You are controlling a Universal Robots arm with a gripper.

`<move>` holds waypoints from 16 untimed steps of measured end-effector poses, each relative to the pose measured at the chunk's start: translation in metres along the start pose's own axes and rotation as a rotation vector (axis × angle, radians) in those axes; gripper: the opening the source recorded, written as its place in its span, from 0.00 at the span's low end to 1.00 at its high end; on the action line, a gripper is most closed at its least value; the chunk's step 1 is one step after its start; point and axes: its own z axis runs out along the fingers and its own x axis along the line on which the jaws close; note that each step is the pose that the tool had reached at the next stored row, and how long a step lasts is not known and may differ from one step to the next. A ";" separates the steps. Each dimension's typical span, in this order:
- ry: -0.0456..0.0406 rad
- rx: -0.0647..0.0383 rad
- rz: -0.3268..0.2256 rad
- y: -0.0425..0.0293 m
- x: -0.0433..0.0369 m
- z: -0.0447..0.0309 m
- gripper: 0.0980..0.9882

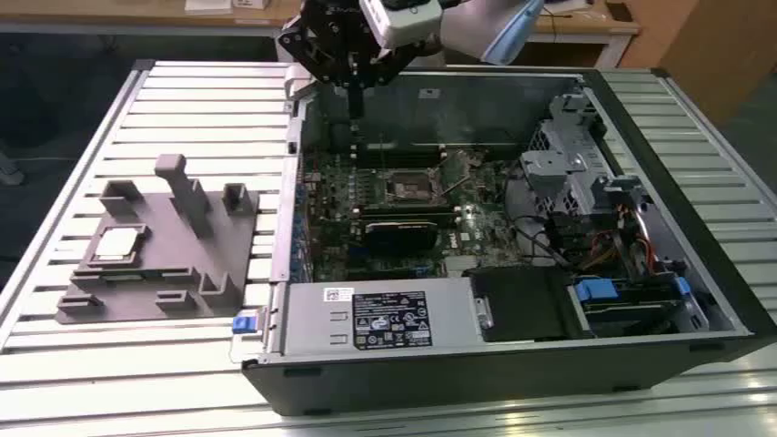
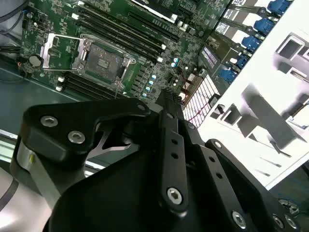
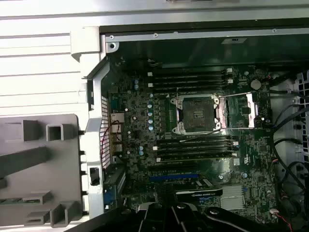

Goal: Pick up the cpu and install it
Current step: 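Reach for the cpu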

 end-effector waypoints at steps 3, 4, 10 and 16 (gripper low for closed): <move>0.0000 0.000 0.000 0.0000 0.0000 0.0000 0.01; 0.0000 0.000 0.000 0.0000 0.0000 0.0000 0.01; 0.0000 0.000 0.000 -0.0002 0.0020 -0.0001 0.01; 0.0000 0.000 0.000 -0.0004 0.0056 -0.0001 0.01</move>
